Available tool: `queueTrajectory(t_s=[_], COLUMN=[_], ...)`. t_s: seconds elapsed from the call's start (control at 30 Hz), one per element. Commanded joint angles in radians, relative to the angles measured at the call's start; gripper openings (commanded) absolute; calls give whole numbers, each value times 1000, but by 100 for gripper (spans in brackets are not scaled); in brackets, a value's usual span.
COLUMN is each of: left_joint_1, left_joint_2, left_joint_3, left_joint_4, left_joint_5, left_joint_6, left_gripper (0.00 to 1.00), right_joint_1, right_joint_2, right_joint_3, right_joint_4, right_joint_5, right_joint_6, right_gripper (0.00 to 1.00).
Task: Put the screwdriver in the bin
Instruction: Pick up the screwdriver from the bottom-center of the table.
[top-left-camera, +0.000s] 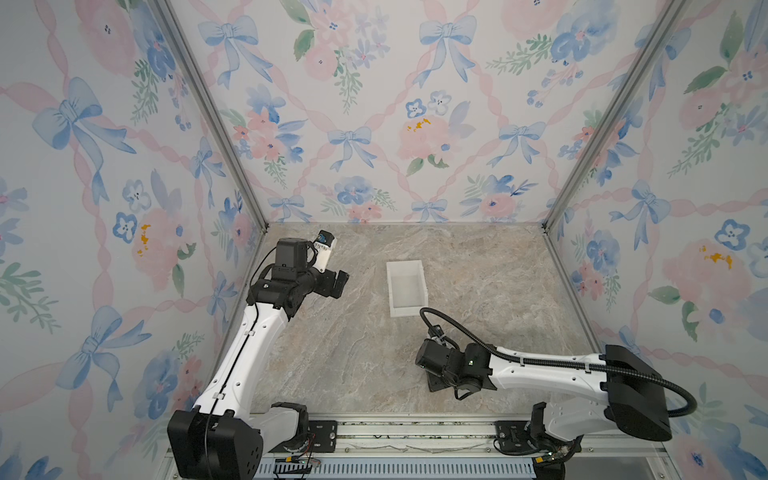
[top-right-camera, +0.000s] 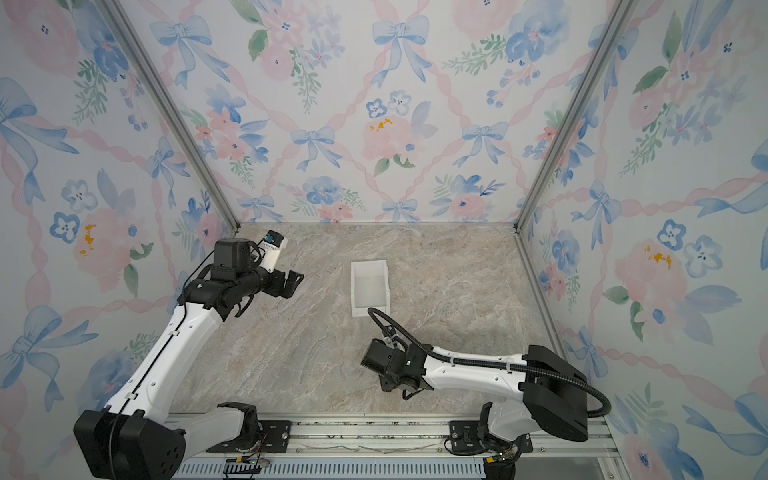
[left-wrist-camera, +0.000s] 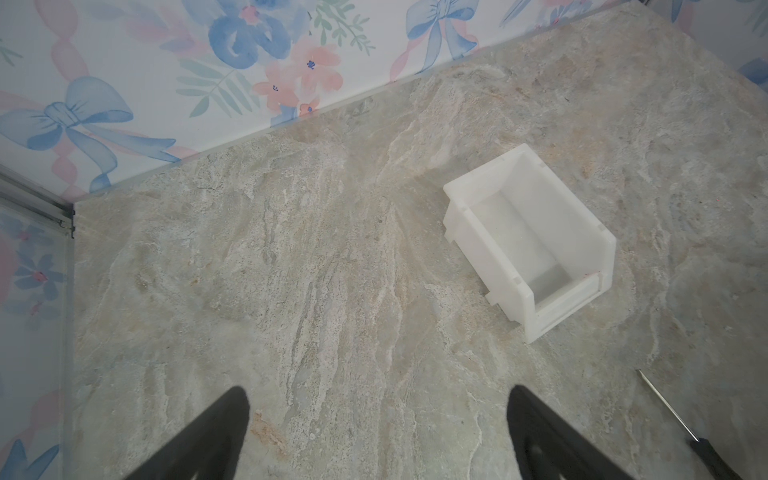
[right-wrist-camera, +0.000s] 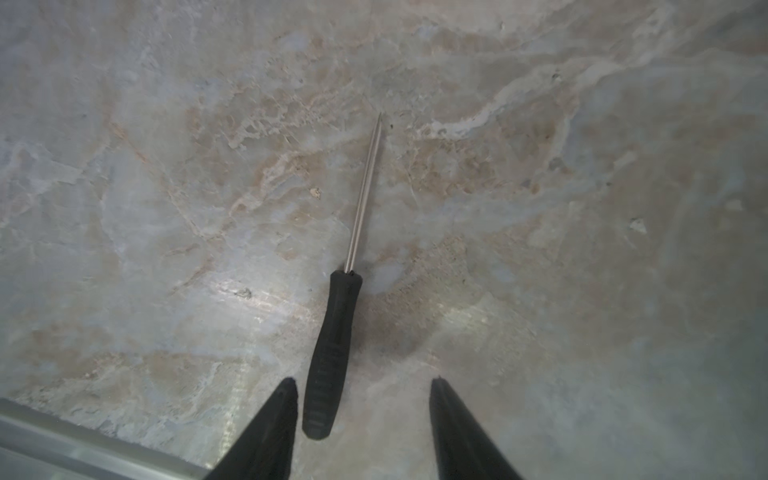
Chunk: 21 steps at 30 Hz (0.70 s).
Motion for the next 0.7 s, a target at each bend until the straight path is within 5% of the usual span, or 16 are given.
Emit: queueTrajectory(t_s=[0.0, 0.67], left_joint_1=[-7, -12], left_joint_2=[-43, -84], left_joint_3=[-13, -36], left_joint_4=[-28, -37], left_joint_5=[-3, -4], left_joint_6=[-18, -10], left_gripper=[98, 98], right_joint_1=[8, 21], right_joint_2=[37, 182], right_joint_3=[28, 66], right_joint_4=[6, 5], right_joint_5=[-12, -51], right_joint_6=[31, 71], right_gripper=[52, 33])
